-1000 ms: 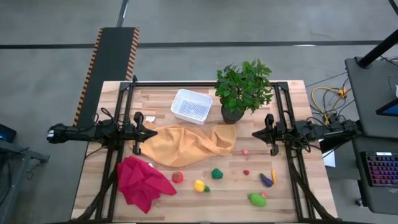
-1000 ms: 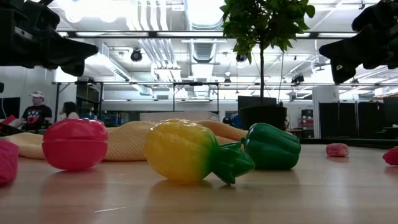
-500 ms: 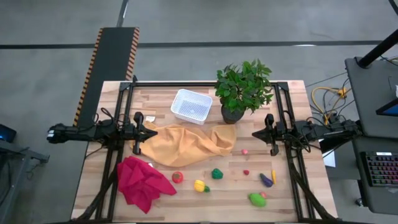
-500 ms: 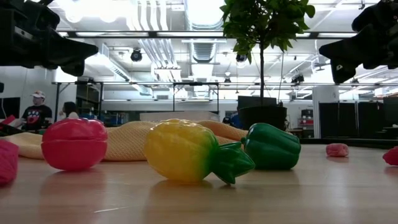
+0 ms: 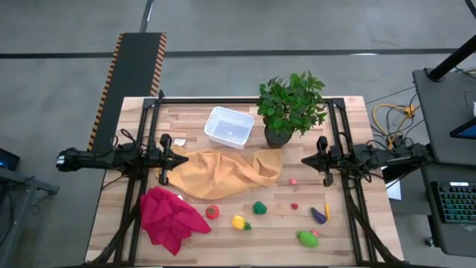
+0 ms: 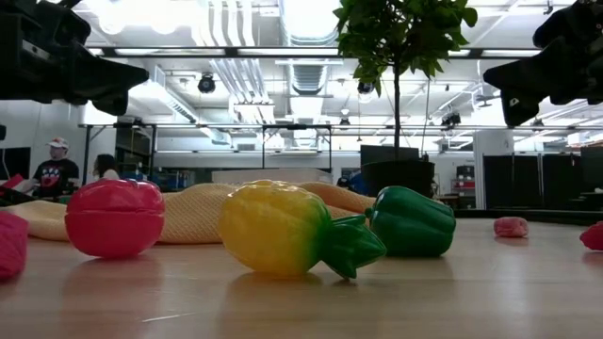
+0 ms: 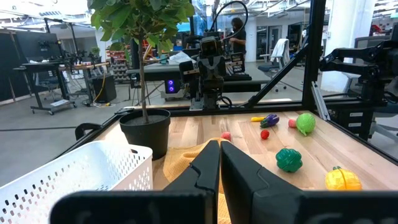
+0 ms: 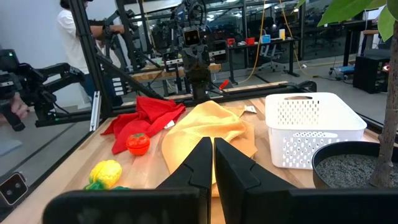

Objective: Pick and placing Produce into tupperware

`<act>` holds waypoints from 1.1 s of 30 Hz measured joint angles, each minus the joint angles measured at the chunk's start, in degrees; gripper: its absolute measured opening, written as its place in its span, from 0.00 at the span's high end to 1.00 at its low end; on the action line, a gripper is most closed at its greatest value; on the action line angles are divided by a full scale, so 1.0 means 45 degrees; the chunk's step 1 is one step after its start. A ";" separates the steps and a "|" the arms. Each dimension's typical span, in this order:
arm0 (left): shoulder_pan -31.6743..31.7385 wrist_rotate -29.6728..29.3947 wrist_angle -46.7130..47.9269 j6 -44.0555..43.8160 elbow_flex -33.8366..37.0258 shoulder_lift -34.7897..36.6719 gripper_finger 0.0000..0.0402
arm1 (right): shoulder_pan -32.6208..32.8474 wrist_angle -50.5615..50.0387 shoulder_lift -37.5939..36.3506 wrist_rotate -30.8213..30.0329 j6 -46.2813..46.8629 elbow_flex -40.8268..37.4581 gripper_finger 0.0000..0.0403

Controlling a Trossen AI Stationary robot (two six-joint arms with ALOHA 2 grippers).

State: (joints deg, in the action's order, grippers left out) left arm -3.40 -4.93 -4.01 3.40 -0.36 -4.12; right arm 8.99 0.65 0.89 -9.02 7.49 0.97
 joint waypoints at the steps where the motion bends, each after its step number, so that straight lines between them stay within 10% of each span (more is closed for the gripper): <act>1: 0.0004 0.0001 0.0000 0.0000 0.0003 0.0001 1.00 | -0.0002 0.0002 0.0001 0.0000 0.0000 -0.0001 0.98; 33: 0.0002 0.0005 -0.0032 -0.0002 0.0000 0.0000 1.00 | -0.0005 0.0839 0.0005 -0.0015 -0.0373 -0.0001 0.98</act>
State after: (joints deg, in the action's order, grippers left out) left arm -3.38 -4.91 -4.16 3.39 -0.36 -4.12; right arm 8.97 4.43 0.91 -9.08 5.81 0.96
